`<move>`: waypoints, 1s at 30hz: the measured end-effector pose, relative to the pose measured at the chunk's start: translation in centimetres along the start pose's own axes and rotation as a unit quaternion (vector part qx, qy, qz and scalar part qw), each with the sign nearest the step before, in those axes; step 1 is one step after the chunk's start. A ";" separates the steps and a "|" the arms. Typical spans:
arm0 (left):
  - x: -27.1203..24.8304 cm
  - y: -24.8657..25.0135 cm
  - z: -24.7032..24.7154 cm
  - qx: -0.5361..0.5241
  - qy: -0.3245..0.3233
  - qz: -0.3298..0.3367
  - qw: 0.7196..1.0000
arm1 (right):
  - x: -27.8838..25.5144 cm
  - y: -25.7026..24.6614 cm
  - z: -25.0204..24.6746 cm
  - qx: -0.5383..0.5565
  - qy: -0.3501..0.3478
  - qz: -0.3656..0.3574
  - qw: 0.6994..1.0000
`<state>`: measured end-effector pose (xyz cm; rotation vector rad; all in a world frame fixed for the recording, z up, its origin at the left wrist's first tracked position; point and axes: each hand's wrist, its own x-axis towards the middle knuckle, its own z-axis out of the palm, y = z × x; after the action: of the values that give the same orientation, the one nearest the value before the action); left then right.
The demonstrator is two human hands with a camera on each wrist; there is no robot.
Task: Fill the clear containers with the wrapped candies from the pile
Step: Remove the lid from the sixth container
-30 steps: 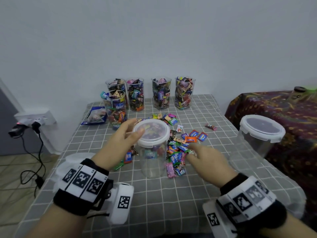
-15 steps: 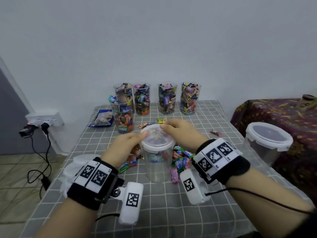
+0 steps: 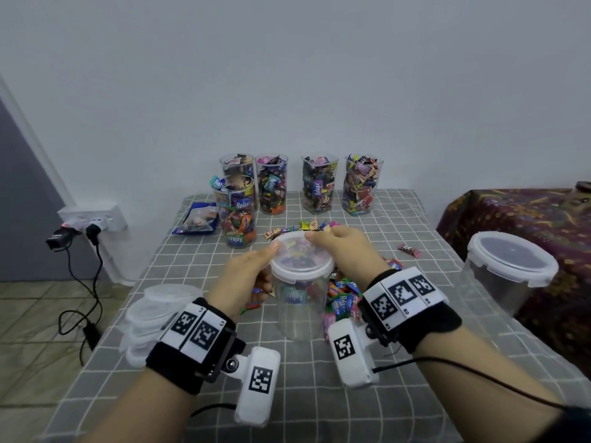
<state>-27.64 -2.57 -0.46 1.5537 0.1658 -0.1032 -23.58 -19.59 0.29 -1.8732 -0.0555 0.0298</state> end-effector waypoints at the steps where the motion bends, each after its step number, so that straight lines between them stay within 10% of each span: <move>1: 0.0 -0.2 0.1 -0.007 0.001 -0.006 1.000 | 0.0 0.2 0.0 -0.011 0.017 -0.010 1.000; 8: -0.3 0.8 -0.2 -0.005 0.031 0.070 0.997 | -3.0 1.1 -0.2 0.112 -0.058 -0.028 0.992; 13: 0.2 2.5 -0.5 0.177 -0.096 0.165 0.966 | -4.1 2.5 0.4 0.099 -0.190 -0.099 0.972; 23: -0.4 5.0 1.2 0.473 -0.112 0.193 0.852 | -3.8 3.9 1.3 0.043 -0.133 -0.104 0.985; 30: -0.8 5.5 0.5 0.420 -0.083 0.225 0.875 | -4.0 3.6 1.5 0.056 -0.137 -0.095 0.984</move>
<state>-27.45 -3.00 5.08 2.4001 -0.4424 0.0765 -27.58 -19.41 -3.63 -1.7332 -0.4139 0.1551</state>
